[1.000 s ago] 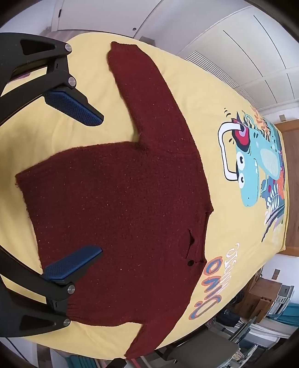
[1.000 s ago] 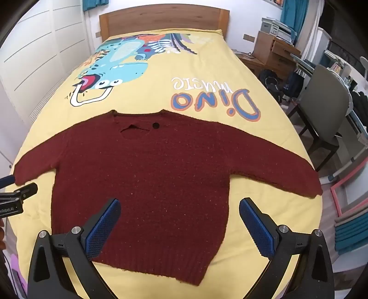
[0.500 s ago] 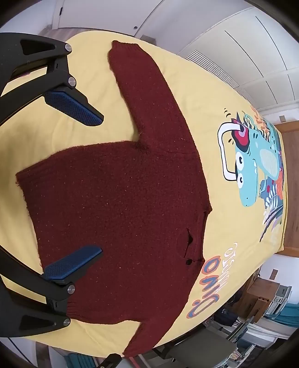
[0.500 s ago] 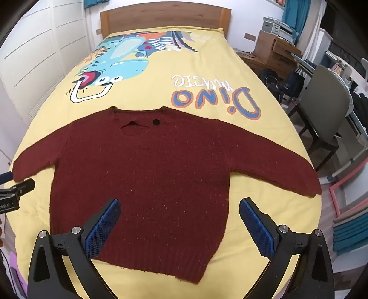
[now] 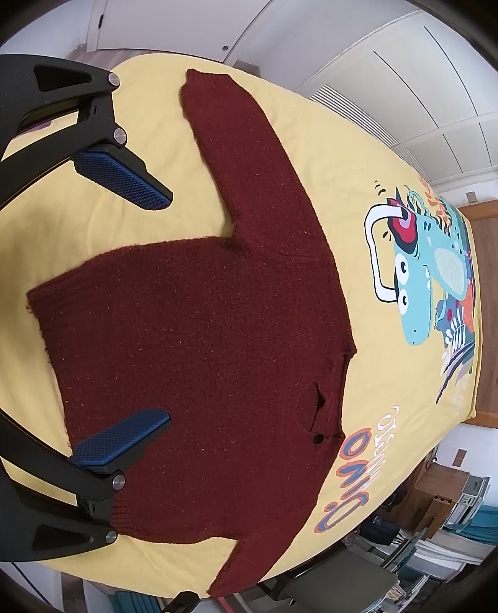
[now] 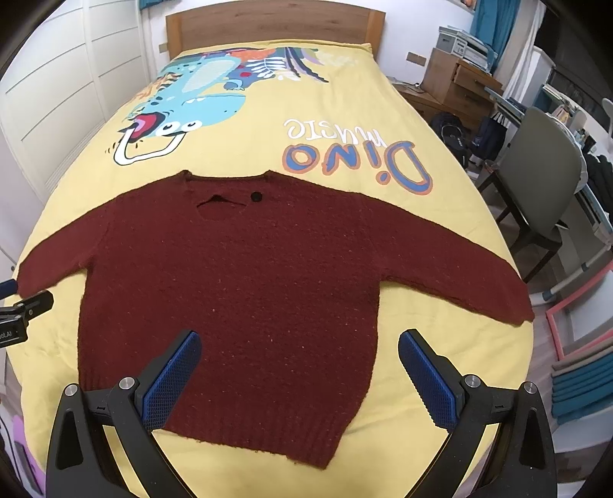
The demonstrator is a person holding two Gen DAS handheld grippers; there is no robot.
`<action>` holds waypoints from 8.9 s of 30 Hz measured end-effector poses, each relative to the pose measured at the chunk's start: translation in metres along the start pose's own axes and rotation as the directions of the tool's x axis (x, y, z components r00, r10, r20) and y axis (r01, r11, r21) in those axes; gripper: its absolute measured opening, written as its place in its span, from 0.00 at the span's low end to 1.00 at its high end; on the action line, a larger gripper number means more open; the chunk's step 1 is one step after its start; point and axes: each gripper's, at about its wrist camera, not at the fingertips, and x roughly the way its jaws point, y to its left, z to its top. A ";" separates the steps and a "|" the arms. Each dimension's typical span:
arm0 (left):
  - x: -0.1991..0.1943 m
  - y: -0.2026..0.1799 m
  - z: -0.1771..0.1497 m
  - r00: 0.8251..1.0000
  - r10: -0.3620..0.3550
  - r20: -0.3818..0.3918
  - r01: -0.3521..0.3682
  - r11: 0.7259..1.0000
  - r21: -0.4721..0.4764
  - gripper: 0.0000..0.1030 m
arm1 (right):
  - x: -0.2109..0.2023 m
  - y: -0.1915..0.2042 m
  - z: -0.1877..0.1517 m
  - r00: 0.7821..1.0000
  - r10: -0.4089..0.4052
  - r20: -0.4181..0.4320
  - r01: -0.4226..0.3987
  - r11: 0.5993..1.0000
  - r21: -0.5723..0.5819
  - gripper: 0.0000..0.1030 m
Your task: Fold small clothes
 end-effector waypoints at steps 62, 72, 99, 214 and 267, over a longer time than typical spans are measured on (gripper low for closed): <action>0.010 -0.004 -0.003 0.999 0.002 -0.034 -0.001 1.000 0.015 0.99 | 0.013 -0.004 0.001 0.999 -0.015 -0.034 0.014 1.000 -0.018 0.99; 0.019 -0.004 0.007 1.000 0.001 -0.011 0.000 0.998 0.056 0.99 | 0.039 -0.046 0.007 1.000 -0.008 -0.030 0.010 0.997 0.080 0.99; 0.118 0.017 0.039 0.987 0.024 -0.157 -0.021 1.000 0.023 0.99 | 0.214 -0.358 -0.035 0.970 -0.104 -0.220 0.227 0.713 0.663 0.99; 0.186 -0.244 0.085 0.982 -0.071 -0.177 0.174 0.710 0.682 0.99 | 0.195 -0.129 0.005 0.956 0.110 -0.271 -0.037 0.965 0.260 0.79; 0.214 0.020 0.114 0.970 -0.133 -0.201 0.132 0.991 -0.021 0.77 | 0.222 -0.098 0.018 0.945 0.112 -0.307 -0.039 0.971 0.235 0.79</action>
